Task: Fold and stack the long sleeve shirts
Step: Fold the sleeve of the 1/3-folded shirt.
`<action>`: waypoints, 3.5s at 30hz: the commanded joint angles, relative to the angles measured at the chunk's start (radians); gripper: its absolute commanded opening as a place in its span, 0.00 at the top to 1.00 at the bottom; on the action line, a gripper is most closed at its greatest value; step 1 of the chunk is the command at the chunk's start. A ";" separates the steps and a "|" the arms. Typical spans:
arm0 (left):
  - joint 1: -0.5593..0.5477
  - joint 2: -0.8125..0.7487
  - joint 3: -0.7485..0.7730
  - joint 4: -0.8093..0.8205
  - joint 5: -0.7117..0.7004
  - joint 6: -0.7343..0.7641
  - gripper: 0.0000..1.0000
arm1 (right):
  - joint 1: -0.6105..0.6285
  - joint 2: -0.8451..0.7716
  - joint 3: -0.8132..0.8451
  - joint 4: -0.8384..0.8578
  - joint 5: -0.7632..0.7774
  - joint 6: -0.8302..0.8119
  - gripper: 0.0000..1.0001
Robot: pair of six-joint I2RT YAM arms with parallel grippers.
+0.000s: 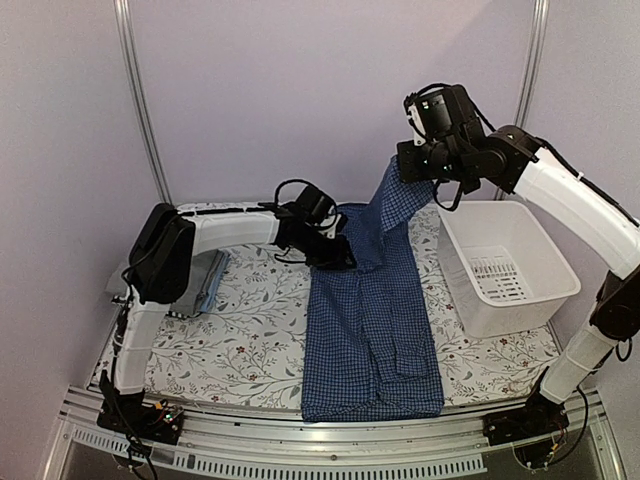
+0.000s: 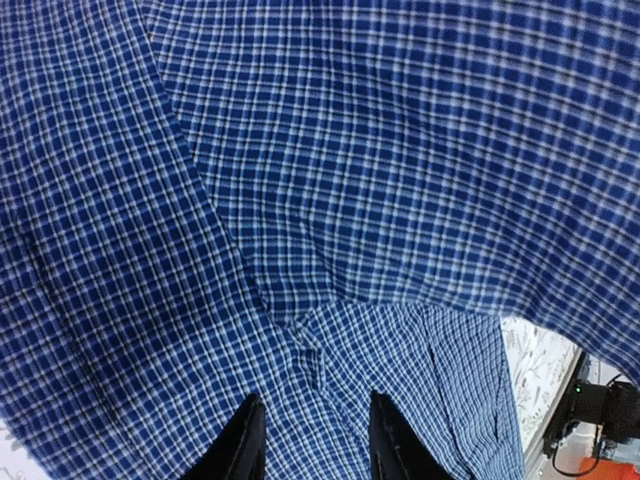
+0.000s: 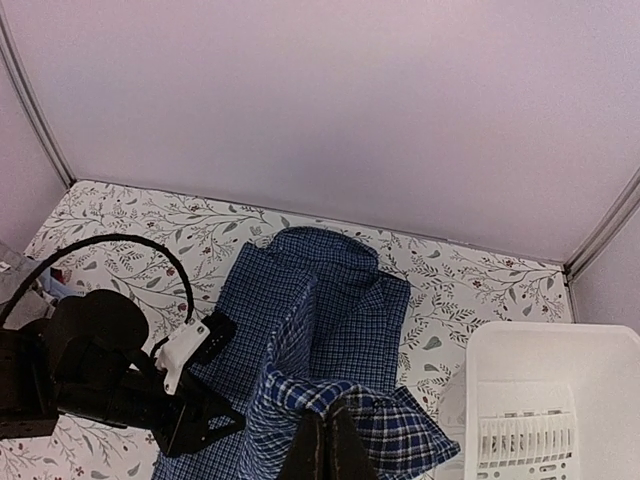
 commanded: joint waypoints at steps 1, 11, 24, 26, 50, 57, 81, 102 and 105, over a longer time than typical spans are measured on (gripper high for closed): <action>-0.039 0.060 0.045 -0.023 -0.071 0.001 0.65 | -0.001 0.006 0.055 0.019 0.042 -0.006 1.00; -0.071 0.116 0.109 -0.019 -0.182 -0.009 0.72 | -0.001 0.039 0.088 0.021 0.031 -0.011 1.00; -0.071 0.134 0.165 -0.016 -0.169 -0.004 1.00 | -0.001 0.039 0.112 0.016 0.029 -0.012 1.00; -0.072 0.131 0.166 -0.011 -0.159 -0.002 1.00 | -0.001 0.039 0.117 0.014 0.033 -0.015 1.00; 0.021 -0.041 -0.027 0.095 0.005 -0.037 0.70 | 0.065 0.081 -0.044 -0.058 -0.102 -0.027 1.00; 0.118 -0.042 -0.142 0.162 0.093 -0.059 0.79 | 0.153 0.156 -0.065 -0.096 -0.147 -0.019 1.00; 0.192 0.076 -0.033 0.094 0.118 0.016 0.73 | 0.326 0.238 -0.241 -0.084 -0.273 0.227 0.51; 0.185 -0.441 -0.539 0.207 0.235 -0.022 0.56 | 0.132 -0.010 -0.855 0.537 -0.425 0.542 0.50; 0.158 -0.496 -0.632 0.228 0.263 -0.041 0.54 | 0.122 0.013 -0.871 0.601 -0.437 0.559 0.54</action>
